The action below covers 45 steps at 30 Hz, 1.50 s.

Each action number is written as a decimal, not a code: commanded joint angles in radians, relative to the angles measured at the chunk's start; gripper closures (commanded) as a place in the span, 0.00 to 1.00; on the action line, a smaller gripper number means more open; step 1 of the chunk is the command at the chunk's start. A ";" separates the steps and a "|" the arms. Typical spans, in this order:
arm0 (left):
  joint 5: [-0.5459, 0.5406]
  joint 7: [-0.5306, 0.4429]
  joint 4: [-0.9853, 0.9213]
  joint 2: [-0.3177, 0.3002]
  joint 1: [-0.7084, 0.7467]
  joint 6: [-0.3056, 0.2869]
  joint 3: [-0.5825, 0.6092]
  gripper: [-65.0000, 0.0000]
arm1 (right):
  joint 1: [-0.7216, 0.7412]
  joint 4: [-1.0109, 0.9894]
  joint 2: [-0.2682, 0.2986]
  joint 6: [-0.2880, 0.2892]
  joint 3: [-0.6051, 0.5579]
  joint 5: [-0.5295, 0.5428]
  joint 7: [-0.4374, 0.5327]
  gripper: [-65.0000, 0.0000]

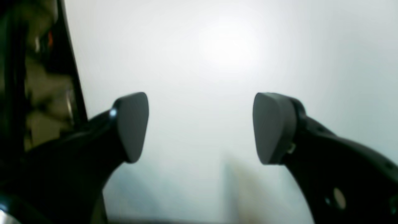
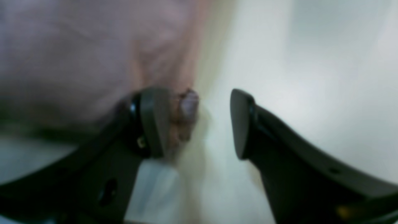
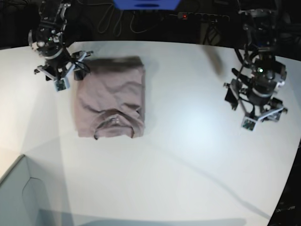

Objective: Layout the t-shirt on the table in an organized manner, then fold the t-shirt properly

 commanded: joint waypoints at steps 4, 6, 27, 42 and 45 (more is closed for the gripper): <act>-0.008 -0.021 0.026 0.053 0.094 0.000 -0.134 0.23 | -0.048 0.025 -0.024 0.003 0.022 0.005 0.126 0.52; -0.008 -0.021 0.031 0.090 0.122 -0.001 -0.183 0.23 | -0.044 0.025 -0.030 0.003 0.076 0.005 0.134 0.52; -0.295 -0.027 -0.058 0.275 0.574 -0.001 -0.161 0.75 | -0.359 -0.095 -0.029 0.008 0.292 0.275 0.138 1.00; -0.230 -0.530 -1.284 0.159 0.111 0.013 -0.169 0.75 | -0.233 -0.724 0.004 -0.181 0.119 0.148 0.465 1.00; -0.226 -0.674 -1.470 0.116 0.048 0.017 -0.166 0.84 | -0.181 -0.914 0.036 -0.320 0.103 0.094 0.643 1.00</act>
